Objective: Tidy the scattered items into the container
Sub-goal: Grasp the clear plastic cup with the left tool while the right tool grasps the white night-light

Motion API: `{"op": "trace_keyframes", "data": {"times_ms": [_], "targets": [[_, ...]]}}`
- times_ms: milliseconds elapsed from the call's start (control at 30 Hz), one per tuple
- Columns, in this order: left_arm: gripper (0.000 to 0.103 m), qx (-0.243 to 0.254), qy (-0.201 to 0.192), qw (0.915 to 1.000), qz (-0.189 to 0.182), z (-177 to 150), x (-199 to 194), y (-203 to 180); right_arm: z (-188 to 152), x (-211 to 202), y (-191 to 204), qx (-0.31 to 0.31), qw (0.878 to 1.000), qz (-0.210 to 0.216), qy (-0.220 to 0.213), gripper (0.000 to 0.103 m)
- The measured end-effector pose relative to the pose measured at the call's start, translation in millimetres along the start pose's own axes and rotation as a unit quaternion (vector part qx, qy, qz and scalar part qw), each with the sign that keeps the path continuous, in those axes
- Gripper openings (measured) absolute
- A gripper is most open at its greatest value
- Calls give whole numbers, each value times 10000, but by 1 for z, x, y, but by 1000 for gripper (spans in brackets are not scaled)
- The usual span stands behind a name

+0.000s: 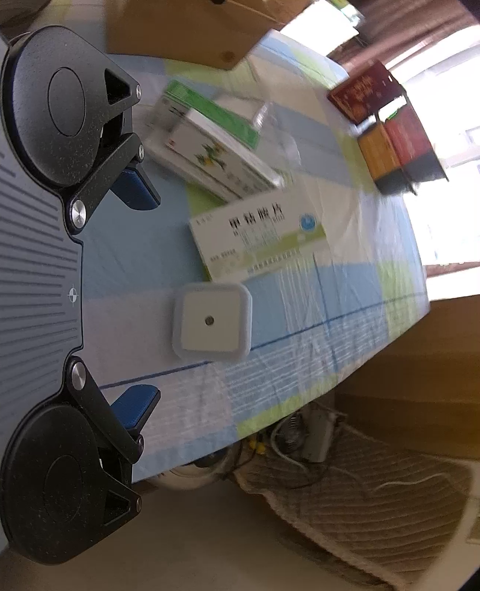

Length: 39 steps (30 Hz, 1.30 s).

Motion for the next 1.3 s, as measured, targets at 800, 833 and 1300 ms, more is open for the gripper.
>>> {"op": "trace_keyframes", "data": {"times_ms": [800, 833, 1300], "targets": [[52, 2397, 1468, 9438, -1736, -30, 182, 24, 8, 40, -48, 1059, 9935, -175, 385, 103], [49, 2392, 1454, 9433, -1786, -31, 182, 24, 8, 40, -48, 1050, 9936, -174, 378, 103], [46, 2002, 665, 9675, -1392, -19, 126, 46, 11, 46, -38, 863, 9961, -118, 152, 103]]}}
Point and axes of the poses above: each gripper's, at about its wrist camera, not at the fingertips, and x roughly the way its jaws point, y to its left, z to its top, the point moved 3 cm from there along x, roughly the way its jaws point, and after that the axes turned 12 degrees about -y, right-handed, at the moved point
